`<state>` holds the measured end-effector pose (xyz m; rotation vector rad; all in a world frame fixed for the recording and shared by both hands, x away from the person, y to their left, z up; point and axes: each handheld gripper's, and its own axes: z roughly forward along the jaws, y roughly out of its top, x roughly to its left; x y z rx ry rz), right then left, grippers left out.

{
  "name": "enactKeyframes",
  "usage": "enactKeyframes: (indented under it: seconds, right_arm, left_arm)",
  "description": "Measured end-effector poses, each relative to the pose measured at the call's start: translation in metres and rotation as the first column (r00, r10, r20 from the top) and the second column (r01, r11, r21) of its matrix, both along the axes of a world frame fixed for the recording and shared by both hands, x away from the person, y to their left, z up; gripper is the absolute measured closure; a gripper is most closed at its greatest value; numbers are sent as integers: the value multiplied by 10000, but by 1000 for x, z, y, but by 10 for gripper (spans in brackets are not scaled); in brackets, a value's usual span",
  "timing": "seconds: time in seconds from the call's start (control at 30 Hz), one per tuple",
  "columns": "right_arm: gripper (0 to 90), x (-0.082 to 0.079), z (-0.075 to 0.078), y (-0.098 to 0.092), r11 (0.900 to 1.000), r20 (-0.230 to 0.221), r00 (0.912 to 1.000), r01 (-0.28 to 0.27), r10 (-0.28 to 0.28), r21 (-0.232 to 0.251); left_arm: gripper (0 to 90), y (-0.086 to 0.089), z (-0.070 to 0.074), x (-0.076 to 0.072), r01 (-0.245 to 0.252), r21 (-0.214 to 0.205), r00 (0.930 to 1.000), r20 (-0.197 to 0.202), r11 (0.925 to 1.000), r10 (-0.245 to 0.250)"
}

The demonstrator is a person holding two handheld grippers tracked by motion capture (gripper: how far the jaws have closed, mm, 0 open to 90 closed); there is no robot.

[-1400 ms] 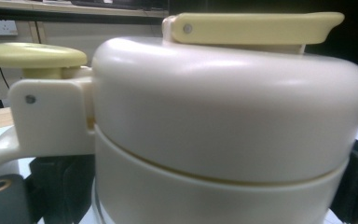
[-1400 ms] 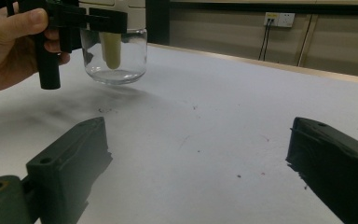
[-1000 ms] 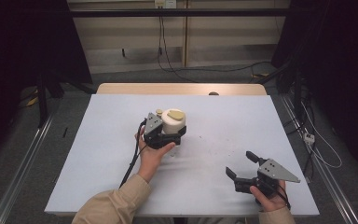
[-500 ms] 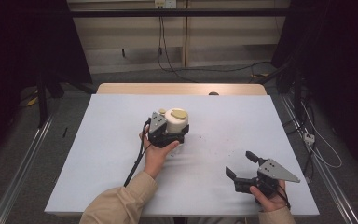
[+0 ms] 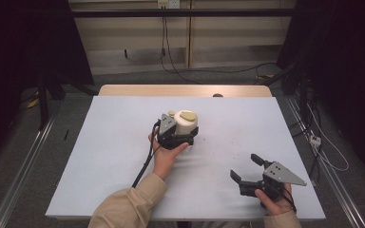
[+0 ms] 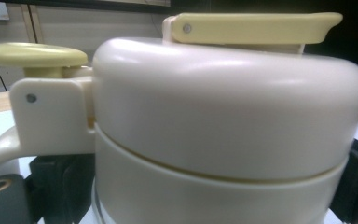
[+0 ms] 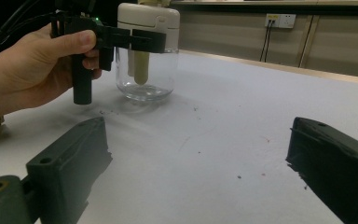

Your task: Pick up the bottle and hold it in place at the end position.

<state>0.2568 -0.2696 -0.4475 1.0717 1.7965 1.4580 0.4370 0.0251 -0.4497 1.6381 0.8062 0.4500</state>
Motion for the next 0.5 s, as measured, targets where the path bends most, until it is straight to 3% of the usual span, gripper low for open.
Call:
enactKeyframes:
  seconds: [0.5]
  right_arm:
    - [49, 0, -1, 0, 10000, -17, 10000, -38, 38, 28]
  left_arm:
    - [65, -6, -5, 3, -99, -63, 9999, -107, 9999, 98]
